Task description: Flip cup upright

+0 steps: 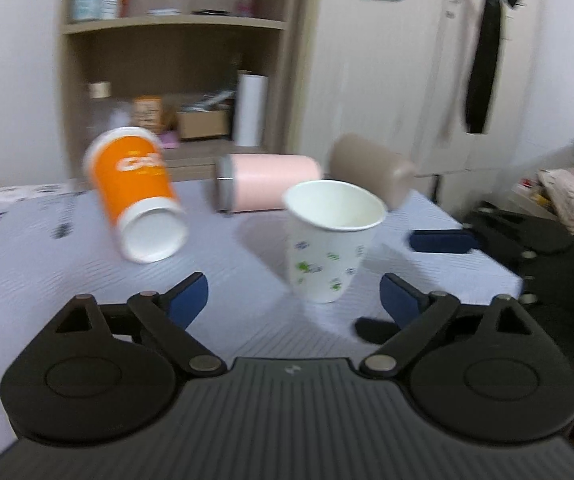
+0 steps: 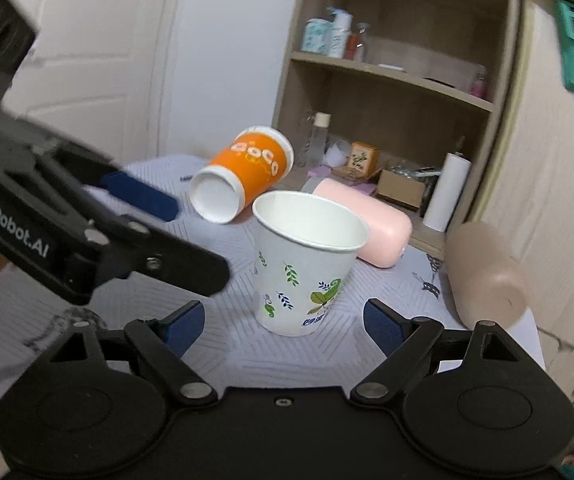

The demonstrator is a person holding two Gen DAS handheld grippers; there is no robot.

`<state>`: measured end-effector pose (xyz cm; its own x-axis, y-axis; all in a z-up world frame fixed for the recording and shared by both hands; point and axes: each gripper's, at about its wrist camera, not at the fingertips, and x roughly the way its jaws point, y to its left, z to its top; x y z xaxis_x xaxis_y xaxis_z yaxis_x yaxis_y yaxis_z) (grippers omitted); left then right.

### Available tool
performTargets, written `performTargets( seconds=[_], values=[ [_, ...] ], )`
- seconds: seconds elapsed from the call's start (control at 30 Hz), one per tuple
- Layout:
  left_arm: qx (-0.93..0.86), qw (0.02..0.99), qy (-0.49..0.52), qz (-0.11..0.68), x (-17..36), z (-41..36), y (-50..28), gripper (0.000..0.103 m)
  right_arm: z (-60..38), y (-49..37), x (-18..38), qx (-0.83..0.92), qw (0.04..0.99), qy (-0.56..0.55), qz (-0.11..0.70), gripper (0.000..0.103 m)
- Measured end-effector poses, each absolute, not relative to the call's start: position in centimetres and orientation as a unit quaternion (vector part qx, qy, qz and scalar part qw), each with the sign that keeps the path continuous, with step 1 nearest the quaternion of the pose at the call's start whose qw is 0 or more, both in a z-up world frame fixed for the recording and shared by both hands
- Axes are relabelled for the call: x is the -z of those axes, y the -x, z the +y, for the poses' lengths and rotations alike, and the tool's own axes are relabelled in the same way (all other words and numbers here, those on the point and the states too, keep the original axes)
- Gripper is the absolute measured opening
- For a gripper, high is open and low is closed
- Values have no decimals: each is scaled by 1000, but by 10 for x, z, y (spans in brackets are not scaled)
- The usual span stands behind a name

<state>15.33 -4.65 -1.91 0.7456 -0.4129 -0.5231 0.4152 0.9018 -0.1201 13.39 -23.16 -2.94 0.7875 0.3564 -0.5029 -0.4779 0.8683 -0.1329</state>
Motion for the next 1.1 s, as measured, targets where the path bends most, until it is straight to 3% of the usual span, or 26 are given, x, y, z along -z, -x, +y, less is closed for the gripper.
performTargets(
  seconds=[0.4,1.1],
  values=[
    [95,956,6,278,-14,-27,-85,103,-238,-65,-13,-185,959,72,201,90],
    [4,979,-16,205,-41,-11,-4,103,-238,10,-33,-61,982,54,171,93]
  ],
)
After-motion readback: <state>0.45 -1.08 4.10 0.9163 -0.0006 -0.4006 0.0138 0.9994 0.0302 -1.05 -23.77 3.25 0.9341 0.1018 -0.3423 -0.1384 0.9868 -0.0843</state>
